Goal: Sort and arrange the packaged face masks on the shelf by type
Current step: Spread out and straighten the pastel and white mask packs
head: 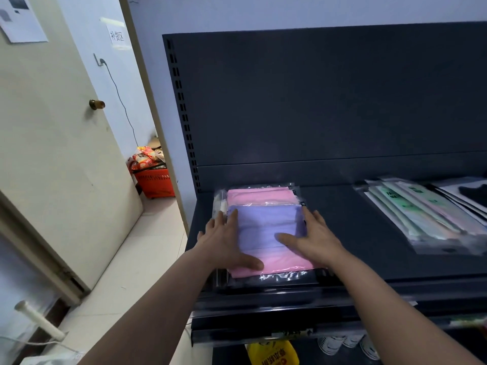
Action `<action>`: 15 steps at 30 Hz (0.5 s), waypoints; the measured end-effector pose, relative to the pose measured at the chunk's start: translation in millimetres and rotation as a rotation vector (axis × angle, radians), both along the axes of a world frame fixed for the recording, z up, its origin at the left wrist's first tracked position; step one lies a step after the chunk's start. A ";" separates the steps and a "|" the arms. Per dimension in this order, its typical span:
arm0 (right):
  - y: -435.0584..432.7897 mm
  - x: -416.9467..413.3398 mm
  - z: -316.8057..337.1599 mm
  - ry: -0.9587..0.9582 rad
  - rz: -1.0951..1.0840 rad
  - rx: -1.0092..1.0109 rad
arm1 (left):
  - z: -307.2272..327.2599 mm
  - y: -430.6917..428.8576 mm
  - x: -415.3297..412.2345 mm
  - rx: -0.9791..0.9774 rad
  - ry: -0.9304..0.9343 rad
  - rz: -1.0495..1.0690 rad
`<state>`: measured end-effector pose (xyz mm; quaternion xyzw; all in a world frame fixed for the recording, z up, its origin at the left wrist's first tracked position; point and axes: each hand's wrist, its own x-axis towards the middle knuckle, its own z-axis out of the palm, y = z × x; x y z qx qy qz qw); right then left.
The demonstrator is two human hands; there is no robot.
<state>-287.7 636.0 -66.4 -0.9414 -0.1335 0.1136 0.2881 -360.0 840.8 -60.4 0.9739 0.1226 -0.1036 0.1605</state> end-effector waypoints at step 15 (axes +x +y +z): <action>9.2 -24.8 1.8 -0.350 0.245 -0.302 | 15.5 -13.2 2.9 0.168 -0.067 -0.357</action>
